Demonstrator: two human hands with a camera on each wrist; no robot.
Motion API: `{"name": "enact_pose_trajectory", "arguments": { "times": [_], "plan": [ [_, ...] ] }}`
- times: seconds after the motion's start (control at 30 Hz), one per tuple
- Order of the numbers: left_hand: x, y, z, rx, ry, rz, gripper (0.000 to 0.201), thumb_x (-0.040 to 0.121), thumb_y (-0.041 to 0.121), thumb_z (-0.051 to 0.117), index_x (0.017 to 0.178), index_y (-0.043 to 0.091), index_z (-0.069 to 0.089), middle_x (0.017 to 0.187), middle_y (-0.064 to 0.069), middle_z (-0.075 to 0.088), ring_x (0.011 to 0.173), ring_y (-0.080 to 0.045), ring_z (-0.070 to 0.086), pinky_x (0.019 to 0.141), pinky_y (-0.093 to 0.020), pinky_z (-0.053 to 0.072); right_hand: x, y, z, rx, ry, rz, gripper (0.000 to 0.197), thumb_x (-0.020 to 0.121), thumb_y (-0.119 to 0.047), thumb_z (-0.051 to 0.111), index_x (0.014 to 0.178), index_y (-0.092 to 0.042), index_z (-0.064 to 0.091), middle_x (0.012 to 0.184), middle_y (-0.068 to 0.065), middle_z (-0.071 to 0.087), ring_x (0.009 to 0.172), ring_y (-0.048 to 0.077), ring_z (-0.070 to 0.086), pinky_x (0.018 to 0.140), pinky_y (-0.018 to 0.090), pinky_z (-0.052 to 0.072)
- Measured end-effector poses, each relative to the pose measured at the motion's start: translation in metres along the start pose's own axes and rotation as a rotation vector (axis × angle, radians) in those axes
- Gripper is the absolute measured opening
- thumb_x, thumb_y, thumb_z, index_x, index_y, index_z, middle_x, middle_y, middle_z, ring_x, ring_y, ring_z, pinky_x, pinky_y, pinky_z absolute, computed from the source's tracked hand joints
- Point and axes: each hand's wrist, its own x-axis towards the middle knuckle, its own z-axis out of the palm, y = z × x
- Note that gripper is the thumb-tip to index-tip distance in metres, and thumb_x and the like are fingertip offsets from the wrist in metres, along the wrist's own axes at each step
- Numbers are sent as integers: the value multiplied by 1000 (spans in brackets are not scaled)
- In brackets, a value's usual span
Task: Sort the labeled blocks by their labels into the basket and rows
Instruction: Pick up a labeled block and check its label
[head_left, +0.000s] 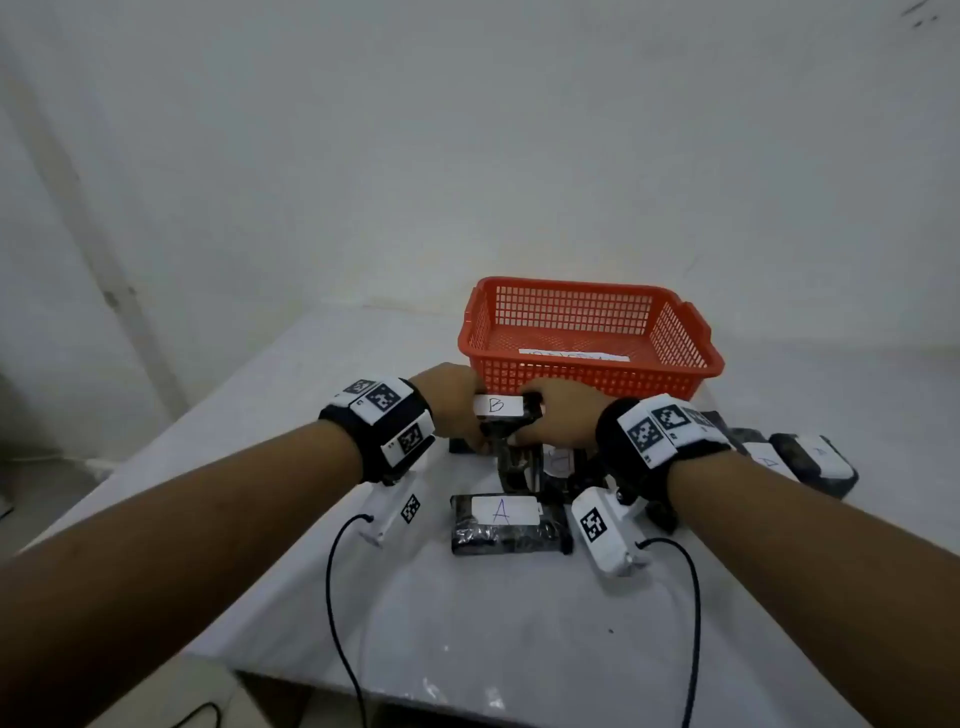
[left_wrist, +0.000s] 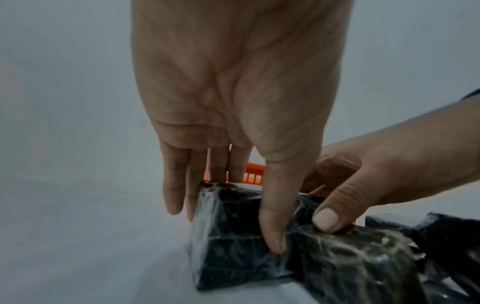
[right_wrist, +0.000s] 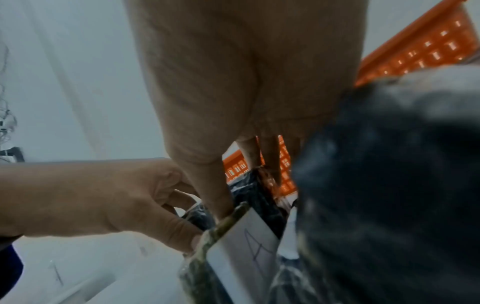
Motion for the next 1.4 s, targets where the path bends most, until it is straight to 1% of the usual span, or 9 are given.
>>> {"name": "enact_pose_trajectory", "arguments": {
  "times": [0.17, 0.3, 0.4, 0.57, 0.7, 0.83, 0.93, 1.23, 1.4],
  "plan": [
    [-4, -3, -8, -27, 22, -6, 60, 73, 34, 91, 127, 23, 68, 120, 2, 72, 93, -15, 60, 82, -27, 47, 1, 1, -4, 57, 27, -10, 55, 85, -30, 83, 134, -18, 62, 127, 0, 66, 113, 20, 63, 90, 26, 47],
    [-14, -8, -24, -148, 69, -32, 60, 71, 31, 93, 125, 21, 69, 116, 4, 71, 97, -15, 63, 82, -27, 50, -3, 4, -9, 199, 119, -33, 55, 79, -29, 88, 126, -21, 60, 118, -5, 65, 97, 11, 64, 75, 20, 49],
    [-25, -10, -37, -361, 105, -21, 58, 69, 30, 95, 122, 23, 72, 112, 7, 74, 100, -14, 69, 92, -28, 55, -11, 7, -18, 391, 184, -81, 51, 78, -27, 89, 118, -23, 58, 117, -4, 67, 106, 16, 66, 85, 26, 53],
    [-51, 8, -44, -745, 197, 84, 38, 79, 23, 88, 114, 25, 73, 106, 10, 78, 95, -3, 72, 83, -16, 51, -36, 14, -27, 736, 253, -179, 44, 83, -22, 85, 122, -12, 65, 118, 8, 73, 110, 24, 71, 101, 43, 56],
    [-67, 32, -36, -987, 249, 169, 33, 85, 25, 82, 117, 18, 76, 109, -1, 80, 102, -19, 76, 96, -35, 59, -58, 17, -27, 919, 288, -250, 37, 90, -21, 78, 122, -5, 69, 117, 12, 76, 110, 28, 73, 103, 50, 55],
    [-68, 48, -30, -1021, 288, 197, 35, 86, 28, 83, 118, 18, 76, 110, -3, 80, 104, -24, 76, 104, -50, 55, -74, 19, -27, 958, 280, -286, 42, 87, -25, 81, 124, -8, 69, 120, 9, 75, 115, 26, 71, 108, 47, 51],
    [-67, 55, -24, -1099, 225, 231, 36, 90, 26, 77, 125, 17, 73, 117, -3, 78, 111, -22, 74, 105, -44, 56, -88, 22, -32, 942, 315, -292, 33, 90, -18, 77, 121, -9, 71, 117, 6, 77, 112, 20, 73, 103, 38, 55],
    [-59, 56, -10, -1191, 227, 186, 31, 94, 17, 73, 120, 1, 71, 119, -15, 76, 114, -31, 72, 105, -42, 55, -91, 37, -29, 1119, 235, -255, 52, 75, -18, 84, 123, -3, 67, 121, 15, 74, 116, 30, 71, 110, 50, 49],
    [-62, 62, -11, -1262, 129, 242, 45, 86, 22, 73, 126, 4, 68, 123, -10, 75, 115, -23, 72, 100, -34, 56, -91, 46, -31, 1064, 245, -261, 61, 75, -22, 91, 128, -7, 66, 126, 12, 73, 121, 30, 68, 110, 53, 48]
  ]
}}
